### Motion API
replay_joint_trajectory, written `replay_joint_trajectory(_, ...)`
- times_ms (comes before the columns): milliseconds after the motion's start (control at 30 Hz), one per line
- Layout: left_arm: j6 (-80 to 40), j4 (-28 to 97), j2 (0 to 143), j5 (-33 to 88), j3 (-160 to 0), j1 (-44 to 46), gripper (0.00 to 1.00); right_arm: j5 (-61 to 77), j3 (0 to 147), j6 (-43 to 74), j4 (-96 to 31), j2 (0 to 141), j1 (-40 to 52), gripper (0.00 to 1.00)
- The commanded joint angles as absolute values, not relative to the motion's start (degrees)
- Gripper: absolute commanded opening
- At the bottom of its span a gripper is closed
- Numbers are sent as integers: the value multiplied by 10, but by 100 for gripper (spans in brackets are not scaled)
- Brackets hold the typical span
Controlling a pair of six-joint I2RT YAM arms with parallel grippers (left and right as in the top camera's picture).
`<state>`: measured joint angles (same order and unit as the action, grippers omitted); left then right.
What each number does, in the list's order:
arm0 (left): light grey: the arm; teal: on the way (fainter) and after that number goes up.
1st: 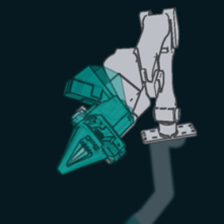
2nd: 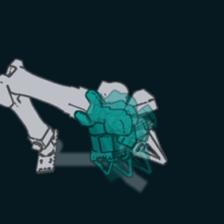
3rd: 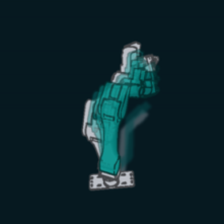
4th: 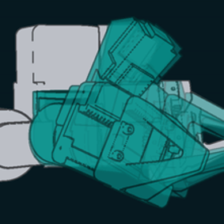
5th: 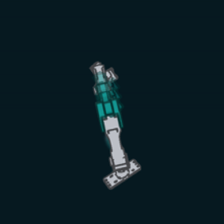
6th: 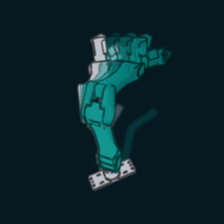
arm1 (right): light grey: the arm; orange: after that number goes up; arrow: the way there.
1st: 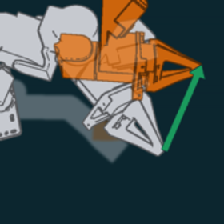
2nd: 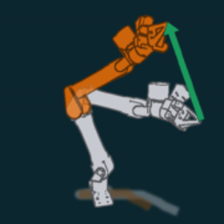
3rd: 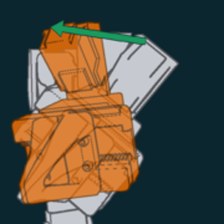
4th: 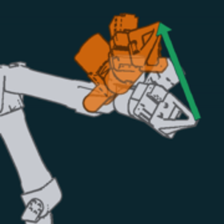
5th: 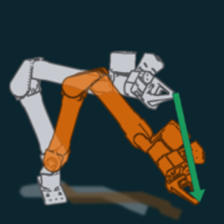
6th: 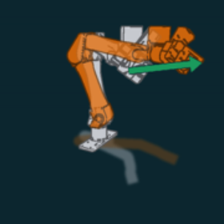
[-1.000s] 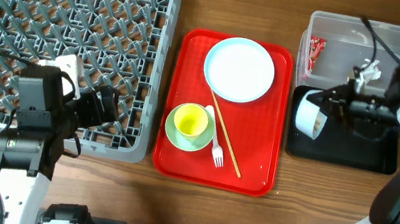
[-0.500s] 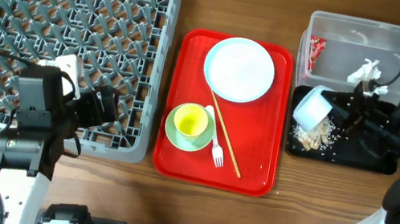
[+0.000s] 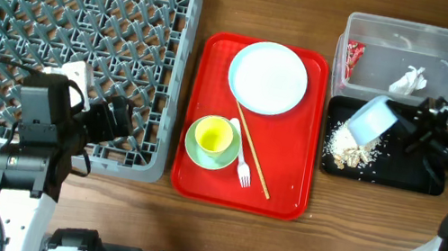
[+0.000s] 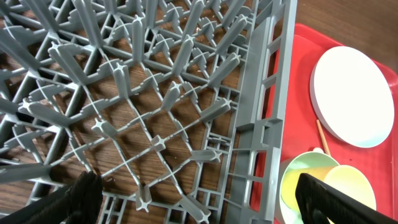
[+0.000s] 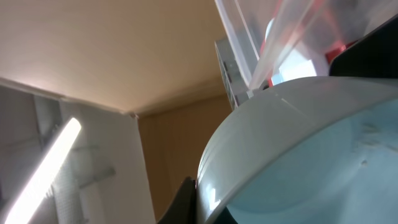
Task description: Sort waste into correct bins and load items into the dishwasher rack
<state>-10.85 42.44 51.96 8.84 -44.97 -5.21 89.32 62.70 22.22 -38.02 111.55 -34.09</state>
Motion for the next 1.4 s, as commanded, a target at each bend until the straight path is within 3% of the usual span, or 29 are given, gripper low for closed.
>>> replay_joint_trajectory(0,-112,423,521,95,-460,-50,100,929,623,296,-348,1123,-369,4)
replay_joint_trajectory(167,-112,423,521,95,-460,-50,100,929,623,320,-312,1123,-374,4)
replay_joint_trajectory(467,-112,423,521,95,-460,-50,100,822,623,209,-345,1120,-293,4)
replay_joint_trajectory(767,-112,423,521,95,-460,-50,100,585,664,78,-458,996,-209,4)
replay_joint_trajectory(1033,-112,423,521,95,-460,-50,100,463,673,76,-421,851,-103,4)
replay_joint_trajectory(1200,-112,423,521,95,-460,-50,100,372,673,75,-408,842,-26,4)
replay_joint_trajectory(1367,-112,423,521,95,-460,-50,100,302,673,127,-407,841,-17,4)
